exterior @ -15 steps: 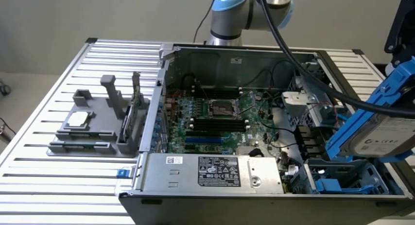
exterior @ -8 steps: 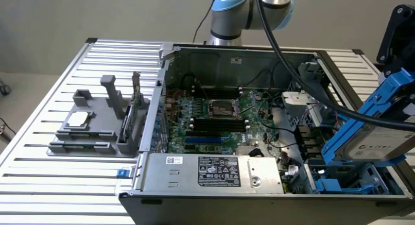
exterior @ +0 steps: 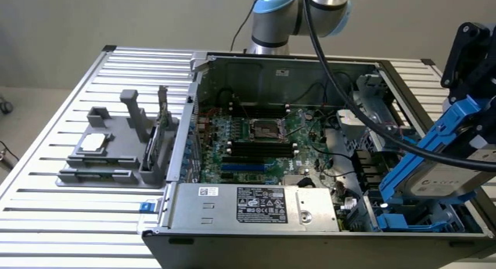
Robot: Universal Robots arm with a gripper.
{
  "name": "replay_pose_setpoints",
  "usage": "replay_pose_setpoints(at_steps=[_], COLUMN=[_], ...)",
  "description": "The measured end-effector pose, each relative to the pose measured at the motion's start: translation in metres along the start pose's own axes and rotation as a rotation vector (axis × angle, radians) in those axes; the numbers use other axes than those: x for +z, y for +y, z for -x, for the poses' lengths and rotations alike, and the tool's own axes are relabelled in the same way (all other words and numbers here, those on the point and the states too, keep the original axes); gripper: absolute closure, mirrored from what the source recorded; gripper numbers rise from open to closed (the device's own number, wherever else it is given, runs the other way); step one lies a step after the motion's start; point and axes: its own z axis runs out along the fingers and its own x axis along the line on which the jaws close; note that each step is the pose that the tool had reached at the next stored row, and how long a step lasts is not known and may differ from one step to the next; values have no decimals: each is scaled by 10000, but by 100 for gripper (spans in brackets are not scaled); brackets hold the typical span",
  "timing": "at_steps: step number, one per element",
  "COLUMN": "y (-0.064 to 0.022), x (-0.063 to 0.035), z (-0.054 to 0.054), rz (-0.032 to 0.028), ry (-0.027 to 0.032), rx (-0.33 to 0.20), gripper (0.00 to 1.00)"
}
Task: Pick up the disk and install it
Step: 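Pick up the disk, then insert the disk into the insertion slot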
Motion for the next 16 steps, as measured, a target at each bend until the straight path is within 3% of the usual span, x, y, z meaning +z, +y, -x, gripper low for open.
replay_pose_setpoints(at_steps=[12, 16], y=[-13, -25], x=[216, 241], z=[52, 55], rz=[-45, -48], ry=[-13, -11], rx=[-6, -6], gripper=[67, 67])
